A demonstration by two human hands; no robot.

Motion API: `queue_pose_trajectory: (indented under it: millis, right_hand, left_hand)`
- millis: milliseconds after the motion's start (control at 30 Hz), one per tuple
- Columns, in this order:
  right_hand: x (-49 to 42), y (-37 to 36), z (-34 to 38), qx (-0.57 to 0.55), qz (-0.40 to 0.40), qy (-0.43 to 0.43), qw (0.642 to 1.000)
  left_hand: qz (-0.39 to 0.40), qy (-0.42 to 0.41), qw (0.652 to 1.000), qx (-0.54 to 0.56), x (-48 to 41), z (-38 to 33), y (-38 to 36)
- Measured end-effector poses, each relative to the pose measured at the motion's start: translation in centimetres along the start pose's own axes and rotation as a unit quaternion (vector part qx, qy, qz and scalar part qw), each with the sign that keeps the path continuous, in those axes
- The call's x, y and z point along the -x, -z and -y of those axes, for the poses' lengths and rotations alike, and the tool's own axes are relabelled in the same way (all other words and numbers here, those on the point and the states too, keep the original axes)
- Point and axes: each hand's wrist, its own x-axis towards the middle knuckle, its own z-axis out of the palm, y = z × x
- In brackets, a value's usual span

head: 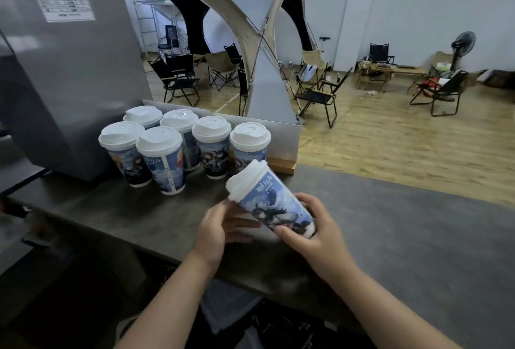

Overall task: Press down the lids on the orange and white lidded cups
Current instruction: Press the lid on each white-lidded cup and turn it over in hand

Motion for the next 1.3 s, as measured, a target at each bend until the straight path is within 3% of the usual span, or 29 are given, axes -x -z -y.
queue_pose_trajectory:
  millis: [100,233,433,700,867,1000,1167,1300]
  right_hand:
    - [1.4,5.3,-0.6,0.038,-0.046,-0.009,0.998]
    - [3.4,8.2,-1.7,0.015,-0.082,-0.015,0.996]
    - [2.9,8.4,-2.3,-0.079,-0.122,-0.036,0.989]
    - [3.1,8.7,-2.7,-0.101,-0.072,-0.036,0.992]
    - [2.6,8.7,-2.4,-0.152,-0.080,-0.073,0.982]
    - [3.2,8.8,-2.6,-0.147,-0.070,-0.030,0.986]
    - [3.0,8.8,-2.5,-0.136,-0.078,-0.039,0.987]
    - [3.2,8.9,-3.0,-0.163,-0.126,0.013,0.978]
  left_hand:
    - [0.083,0.005,0.997,-0.008,-0.1,0.1,-3.2]
    - [0.153,0.004,0.983,-0.103,0.0,0.9,-7.7]
    - [0.154,-0.049,0.982,-0.099,-0.5,2.0,-8.2]
    - [0.157,-0.068,0.978,-0.120,-0.3,2.4,-8.3]
    - [0.166,-0.059,0.980,-0.089,-0.5,2.5,-7.9]
    - [0.151,-0.042,0.984,-0.083,-0.4,2.2,-8.4]
    - [0.155,-0.057,0.984,-0.060,-0.3,2.3,-7.7]
    - [0.171,-0.038,0.982,-0.073,-0.7,2.4,-7.8]
